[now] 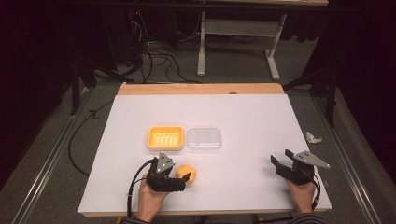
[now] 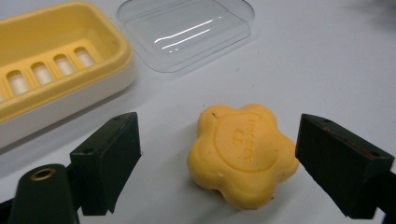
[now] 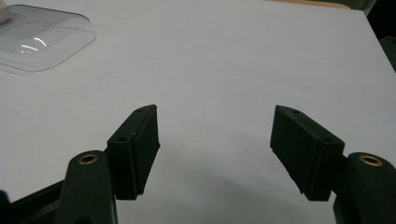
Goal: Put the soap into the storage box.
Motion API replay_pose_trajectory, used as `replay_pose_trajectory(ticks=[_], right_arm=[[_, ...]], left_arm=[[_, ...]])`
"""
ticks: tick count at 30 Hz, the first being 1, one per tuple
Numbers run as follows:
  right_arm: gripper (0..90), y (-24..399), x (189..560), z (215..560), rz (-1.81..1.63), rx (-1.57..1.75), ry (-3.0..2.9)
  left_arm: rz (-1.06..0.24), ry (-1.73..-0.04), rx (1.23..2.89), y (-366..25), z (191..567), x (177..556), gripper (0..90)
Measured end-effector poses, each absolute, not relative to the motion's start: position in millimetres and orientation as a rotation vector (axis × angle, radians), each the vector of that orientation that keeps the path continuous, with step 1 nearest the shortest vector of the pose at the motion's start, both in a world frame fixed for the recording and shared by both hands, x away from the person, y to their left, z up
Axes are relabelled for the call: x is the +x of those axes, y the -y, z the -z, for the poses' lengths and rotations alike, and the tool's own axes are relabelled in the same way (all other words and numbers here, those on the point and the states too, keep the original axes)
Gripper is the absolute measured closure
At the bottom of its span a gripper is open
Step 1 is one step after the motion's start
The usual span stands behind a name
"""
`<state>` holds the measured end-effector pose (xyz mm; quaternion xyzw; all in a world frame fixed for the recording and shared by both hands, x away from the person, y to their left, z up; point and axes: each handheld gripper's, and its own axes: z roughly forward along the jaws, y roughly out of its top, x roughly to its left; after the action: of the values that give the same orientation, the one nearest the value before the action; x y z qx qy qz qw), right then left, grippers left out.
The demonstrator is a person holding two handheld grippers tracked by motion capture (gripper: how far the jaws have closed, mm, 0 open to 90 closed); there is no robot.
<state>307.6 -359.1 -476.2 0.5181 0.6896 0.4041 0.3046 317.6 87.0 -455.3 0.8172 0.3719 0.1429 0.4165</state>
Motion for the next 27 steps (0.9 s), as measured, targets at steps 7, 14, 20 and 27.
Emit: replay_pose_trajectory(ticks=[7, 14, 20, 27], right_arm=[[33.1, 358.9, 307.7, 476.2, -1.067, 1.371, -1.827], [33.2, 358.6, 307.7, 476.1, -1.068, 1.378, -1.830], [33.2, 359.5, 307.5, 476.2, -1.073, 1.369, -1.826], [33.1, 359.9, 307.4, 476.2, -1.076, 1.366, -1.824]], left_arm=[[-0.360, -0.908, 2.127, -75.8, 462.8, 316.3, 14.3], [-0.347, -0.913, 2.165, -68.8, 467.8, 316.0, 14.3], [-0.354, -0.926, 2.219, -62.4, 471.9, 318.1, 15.1], [-0.357, -0.923, 2.243, -58.3, 472.6, 318.8, 19.3]])
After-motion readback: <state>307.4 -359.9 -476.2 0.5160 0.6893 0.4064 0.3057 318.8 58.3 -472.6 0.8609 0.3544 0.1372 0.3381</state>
